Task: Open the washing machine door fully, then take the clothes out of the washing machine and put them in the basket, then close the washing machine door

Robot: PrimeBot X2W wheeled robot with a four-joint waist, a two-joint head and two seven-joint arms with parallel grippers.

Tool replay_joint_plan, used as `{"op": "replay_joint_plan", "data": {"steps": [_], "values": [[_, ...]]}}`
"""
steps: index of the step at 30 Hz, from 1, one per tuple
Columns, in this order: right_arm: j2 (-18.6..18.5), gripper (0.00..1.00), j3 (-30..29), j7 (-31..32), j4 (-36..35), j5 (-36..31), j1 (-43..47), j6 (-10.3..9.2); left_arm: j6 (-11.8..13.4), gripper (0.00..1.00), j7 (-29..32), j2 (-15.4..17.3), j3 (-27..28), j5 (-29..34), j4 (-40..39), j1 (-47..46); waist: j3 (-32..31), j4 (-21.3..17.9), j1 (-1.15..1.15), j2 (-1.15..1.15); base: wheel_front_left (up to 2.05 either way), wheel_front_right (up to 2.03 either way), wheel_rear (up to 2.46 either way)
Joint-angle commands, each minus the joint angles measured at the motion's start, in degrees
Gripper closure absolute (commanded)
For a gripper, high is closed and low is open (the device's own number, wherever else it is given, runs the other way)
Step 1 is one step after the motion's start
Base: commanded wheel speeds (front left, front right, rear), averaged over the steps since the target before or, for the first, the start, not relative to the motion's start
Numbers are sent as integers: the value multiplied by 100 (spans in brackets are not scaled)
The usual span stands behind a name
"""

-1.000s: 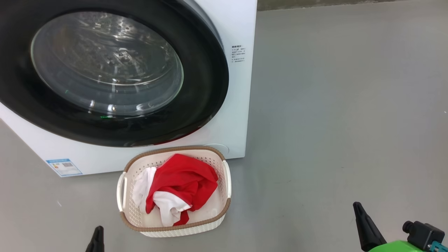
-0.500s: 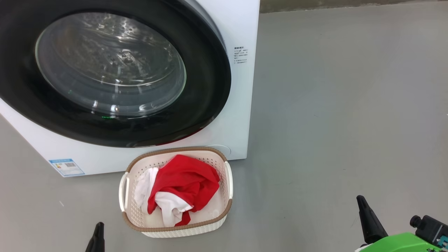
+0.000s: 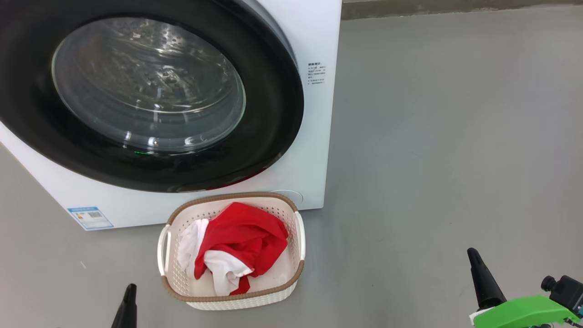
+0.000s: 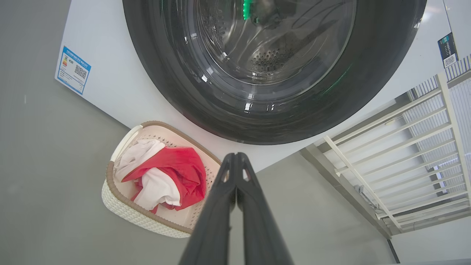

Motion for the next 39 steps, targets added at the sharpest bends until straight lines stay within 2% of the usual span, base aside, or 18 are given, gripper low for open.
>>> {"op": "replay_joint_plan", "data": {"steps": [1,39], "values": [[-93,100,15,28,-173,155,-257,-2,-20,100,35,38,108,-184,-107,-260,-5,5,-1,0,0,0,0],[-93,100,-201,670,-278,2312,-605,-4,-32,100,661,-29,158,-2475,-35,-664,-107,125,-1,0,0,0,0]]}}
